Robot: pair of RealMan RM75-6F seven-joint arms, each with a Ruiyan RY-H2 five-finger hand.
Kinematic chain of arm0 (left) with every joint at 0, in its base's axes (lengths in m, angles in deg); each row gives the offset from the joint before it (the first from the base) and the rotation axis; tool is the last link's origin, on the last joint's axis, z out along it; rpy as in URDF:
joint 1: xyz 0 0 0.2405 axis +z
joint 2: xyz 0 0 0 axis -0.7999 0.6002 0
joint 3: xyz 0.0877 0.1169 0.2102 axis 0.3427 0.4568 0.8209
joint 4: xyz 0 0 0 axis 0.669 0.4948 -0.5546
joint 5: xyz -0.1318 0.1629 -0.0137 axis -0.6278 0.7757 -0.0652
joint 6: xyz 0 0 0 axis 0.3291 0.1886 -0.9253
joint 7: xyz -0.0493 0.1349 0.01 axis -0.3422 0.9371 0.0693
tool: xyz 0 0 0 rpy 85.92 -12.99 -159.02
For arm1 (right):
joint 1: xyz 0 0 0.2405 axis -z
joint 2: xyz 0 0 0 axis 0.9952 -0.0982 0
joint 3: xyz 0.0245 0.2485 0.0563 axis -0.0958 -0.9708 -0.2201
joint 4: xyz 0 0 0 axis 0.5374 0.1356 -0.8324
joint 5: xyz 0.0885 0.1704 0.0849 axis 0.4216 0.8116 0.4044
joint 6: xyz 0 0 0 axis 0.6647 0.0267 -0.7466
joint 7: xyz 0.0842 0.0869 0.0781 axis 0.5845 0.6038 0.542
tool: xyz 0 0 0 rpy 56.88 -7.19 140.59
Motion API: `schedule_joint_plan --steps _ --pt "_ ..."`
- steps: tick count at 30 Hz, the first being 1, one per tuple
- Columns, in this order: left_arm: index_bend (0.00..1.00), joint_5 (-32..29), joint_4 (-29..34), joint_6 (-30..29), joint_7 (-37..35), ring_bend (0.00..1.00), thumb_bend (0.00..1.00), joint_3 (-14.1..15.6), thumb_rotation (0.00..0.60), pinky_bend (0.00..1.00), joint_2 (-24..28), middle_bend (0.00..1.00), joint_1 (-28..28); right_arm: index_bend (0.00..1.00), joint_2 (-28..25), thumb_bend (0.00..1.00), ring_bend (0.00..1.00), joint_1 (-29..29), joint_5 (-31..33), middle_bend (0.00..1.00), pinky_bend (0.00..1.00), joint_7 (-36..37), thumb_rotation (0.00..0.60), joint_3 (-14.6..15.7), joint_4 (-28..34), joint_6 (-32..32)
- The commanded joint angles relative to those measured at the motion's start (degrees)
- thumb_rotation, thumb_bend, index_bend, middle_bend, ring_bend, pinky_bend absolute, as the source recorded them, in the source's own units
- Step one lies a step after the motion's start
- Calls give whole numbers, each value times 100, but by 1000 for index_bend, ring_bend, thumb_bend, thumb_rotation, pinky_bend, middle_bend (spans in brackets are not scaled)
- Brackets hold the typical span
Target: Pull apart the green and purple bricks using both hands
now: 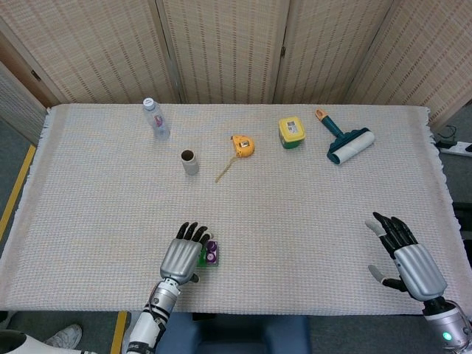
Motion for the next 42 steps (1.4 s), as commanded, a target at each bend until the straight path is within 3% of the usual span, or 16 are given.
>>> schedule_joint_plan --steps 1,9,19,42 --pt "252 -88 -81 -35 51 0 172 -55 600 0 -114 148 -118 0 -3 367 0 -2 6 0 0 17 600 -3 -5 -2" --pt "242 -484 -162 -218 167 0 175 -228 600 0 -321 148 -338 0 -22 367 0 1 16 0 0 89 600 -13 -32 -31" --pt "233 -1639 -127 -428 338 0 186 -704 600 0 -429 161 -645 0 -28 366 0 -8 5 0 0 126 600 -3 -55 -23" --pt "311 -2201 -405 -573 121 0 271 -880 600 0 -598 189 -1202 0 -37 367 0 -22 7 0 0 117 600 9 -90 6"
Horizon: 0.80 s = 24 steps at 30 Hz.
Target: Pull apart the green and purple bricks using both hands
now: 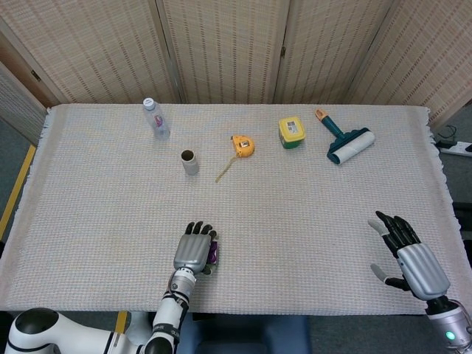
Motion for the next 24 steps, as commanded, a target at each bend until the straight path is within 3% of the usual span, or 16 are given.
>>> schedule_joint_plan --steps 1,13,24 --pt "312 -44 -15 3 -49 0 271 -32 600 0 -10 191 -44 0 -3 366 0 -6 3 0 0 -2 600 1 -3 9" --pt "366 -425 -32 28 -138 0 318 -100 600 0 79 209 -208 0 17 367 0 10 26 0 0 -48 600 -19 -14 -24" --pt "455 -70 -60 -84 -451 0 346 121 600 0 102 266 -219 0 28 367 0 4 4 0 0 -51 600 -3 -18 -8"
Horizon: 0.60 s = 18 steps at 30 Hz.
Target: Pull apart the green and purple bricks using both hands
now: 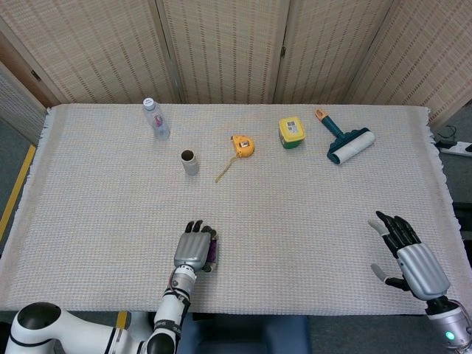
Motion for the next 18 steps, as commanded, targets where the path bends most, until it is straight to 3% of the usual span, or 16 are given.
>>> schedule_joint_plan --steps 1,9,18 --pt "464 167 39 -37 -118 0 349 105 600 0 41 272 36 0 7 367 0 -19 4 0 0 30 600 1 -9 32" --pt "489 516 641 -42 -570 9 364 303 600 0 517 292 325 0 231 366 0 -374 -10 0 0 724 600 -17 -285 510" --pt "495 663 1230 10 -1100 12 372 149 600 0 1056 295 533 0 1108 366 0 -1040 -159 0 0 2868 600 49 -1169 1151"
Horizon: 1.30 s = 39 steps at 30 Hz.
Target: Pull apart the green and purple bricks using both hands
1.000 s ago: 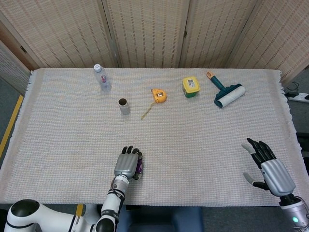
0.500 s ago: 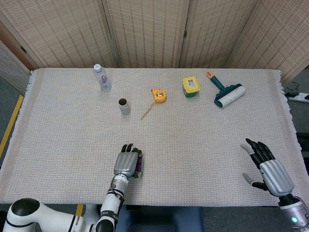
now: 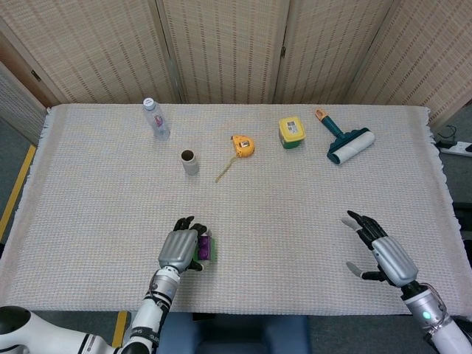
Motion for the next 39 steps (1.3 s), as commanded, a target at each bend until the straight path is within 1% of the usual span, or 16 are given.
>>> schedule_joint_plan --steps 1,4,7,10,16,19,25,26,28,32,36,39 --pt "496 83 154 13 -224 12 372 -98 600 0 169 296 88 0 577 366 0 -416 -88 0 0 1407 600 56 -592 341" --pt "498 101 179 16 -331 12 374 -164 600 0 270 296 97 0 852 366 0 -604 -71 0 0 2234 600 44 -847 432" --pt "498 92 219 19 -392 12 374 -235 600 0 359 296 80 0 1021 366 0 -812 -73 0 0 3072 600 62 -939 554" --pt "498 105 290 10 -427 12 375 -266 600 0 440 296 67 0 1202 367 0 -995 -32 0 0 3606 600 59 -1061 717" --pt "500 127 491 -28 -528 12 376 -278 600 0 597 296 61 0 1619 366 0 -1453 -63 0 0 5070 600 152 -1307 1084" --pt "500 161 561 -63 -541 12 376 -264 600 0 650 296 45 0 1884 367 0 -1628 -89 0 0 5510 600 152 -1480 1130" --pt "501 235 638 -137 -536 12 376 -220 600 0 676 296 -11 0 2281 366 0 -2031 -309 0 0 6178 600 217 -1677 1146" --pt "501 220 661 -140 -554 12 376 -237 600 0 677 296 -19 0 2304 367 0 -2152 -316 0 0 6274 600 148 -1679 1162" --pt "499 327 693 -185 -602 13 378 -271 600 0 678 296 -36 0 2320 367 0 -2343 -333 0 0 6489 600 116 -1659 1212" --pt "496 571 780 -295 -687 14 382 -261 600 0 692 298 -27 0 2343 367 0 -2464 -364 0 0 6501 600 106 -1671 1052" --pt "497 606 844 -276 -833 15 381 -295 600 0 730 298 -5 0 2307 367 0 -2529 -444 0 0 6798 600 198 -1823 812" --pt "497 513 817 -201 -893 16 381 -341 600 0 723 298 -42 0 2377 367 0 -2566 -530 0 0 6967 600 323 -2088 686"
